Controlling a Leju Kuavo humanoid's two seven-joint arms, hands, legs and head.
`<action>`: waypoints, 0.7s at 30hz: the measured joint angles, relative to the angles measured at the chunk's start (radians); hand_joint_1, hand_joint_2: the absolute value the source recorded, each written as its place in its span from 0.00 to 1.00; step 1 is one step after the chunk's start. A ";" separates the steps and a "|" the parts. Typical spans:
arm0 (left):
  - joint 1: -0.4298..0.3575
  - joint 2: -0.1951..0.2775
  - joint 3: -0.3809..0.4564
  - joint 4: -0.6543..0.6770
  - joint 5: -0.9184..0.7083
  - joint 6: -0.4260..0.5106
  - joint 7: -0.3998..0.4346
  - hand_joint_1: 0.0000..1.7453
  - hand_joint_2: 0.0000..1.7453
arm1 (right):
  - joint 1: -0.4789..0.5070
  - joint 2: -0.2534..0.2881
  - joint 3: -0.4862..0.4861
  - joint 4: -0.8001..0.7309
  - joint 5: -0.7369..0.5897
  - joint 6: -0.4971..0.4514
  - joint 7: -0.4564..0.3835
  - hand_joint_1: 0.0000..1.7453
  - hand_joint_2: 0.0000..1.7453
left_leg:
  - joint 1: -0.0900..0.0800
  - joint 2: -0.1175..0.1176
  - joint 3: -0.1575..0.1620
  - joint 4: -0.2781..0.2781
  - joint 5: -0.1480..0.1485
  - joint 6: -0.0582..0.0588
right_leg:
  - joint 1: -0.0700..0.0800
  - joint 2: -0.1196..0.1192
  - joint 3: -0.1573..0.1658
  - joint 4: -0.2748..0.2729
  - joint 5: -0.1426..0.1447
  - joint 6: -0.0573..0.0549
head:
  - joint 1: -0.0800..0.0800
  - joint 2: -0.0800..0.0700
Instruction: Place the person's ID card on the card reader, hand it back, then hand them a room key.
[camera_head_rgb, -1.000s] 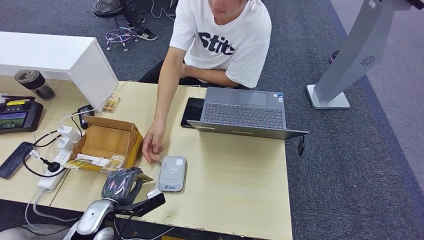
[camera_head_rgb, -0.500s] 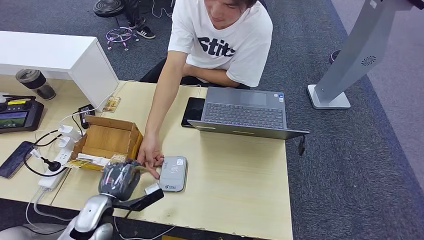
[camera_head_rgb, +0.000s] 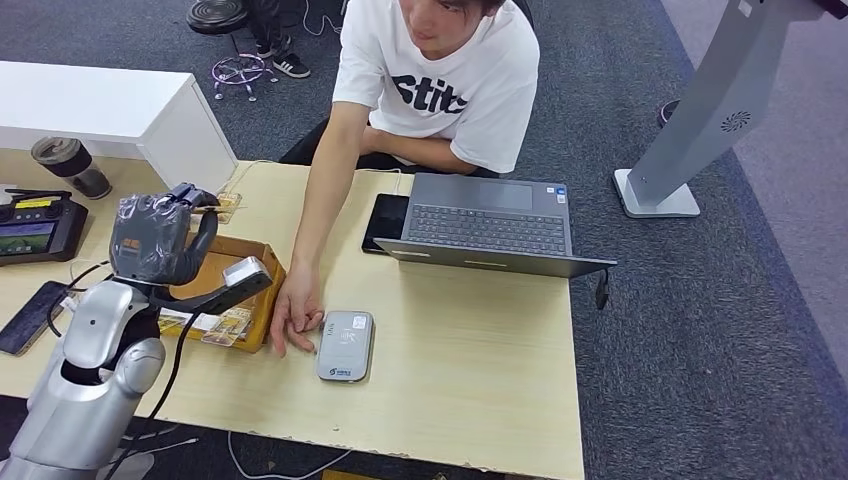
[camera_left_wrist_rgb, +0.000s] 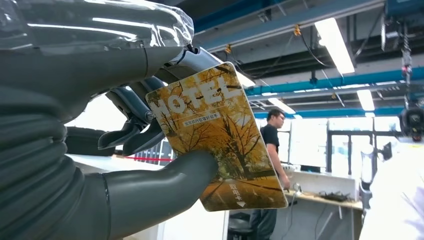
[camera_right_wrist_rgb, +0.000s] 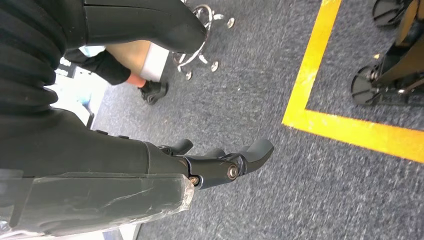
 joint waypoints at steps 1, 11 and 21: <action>0.000 0.000 0.001 -0.002 0.000 0.002 0.000 1.00 1.00 | 0.000 0.000 0.001 0.001 0.000 0.000 0.000 0.00 1.00 | 0.000 0.000 0.000 0.000 0.000 0.000 | 0.000 0.000 0.000 0.000 0.000 0.000 | 0.000 0.000; 0.006 0.000 0.007 -0.027 -0.005 0.029 0.010 1.00 1.00 | 0.001 0.008 0.003 0.006 0.000 0.000 0.002 0.00 1.00 | 0.000 0.000 0.000 0.000 0.000 0.000 | 0.000 0.000 0.000 0.000 0.000 0.000 | 0.000 0.000; -0.038 -0.002 0.015 -0.028 0.019 0.020 0.018 1.00 1.00 | 0.001 0.008 0.003 0.006 0.017 0.000 0.005 0.00 1.00 | 0.000 0.001 0.000 0.000 0.000 0.000 | 0.000 0.001 0.000 0.000 0.000 0.000 | 0.000 0.000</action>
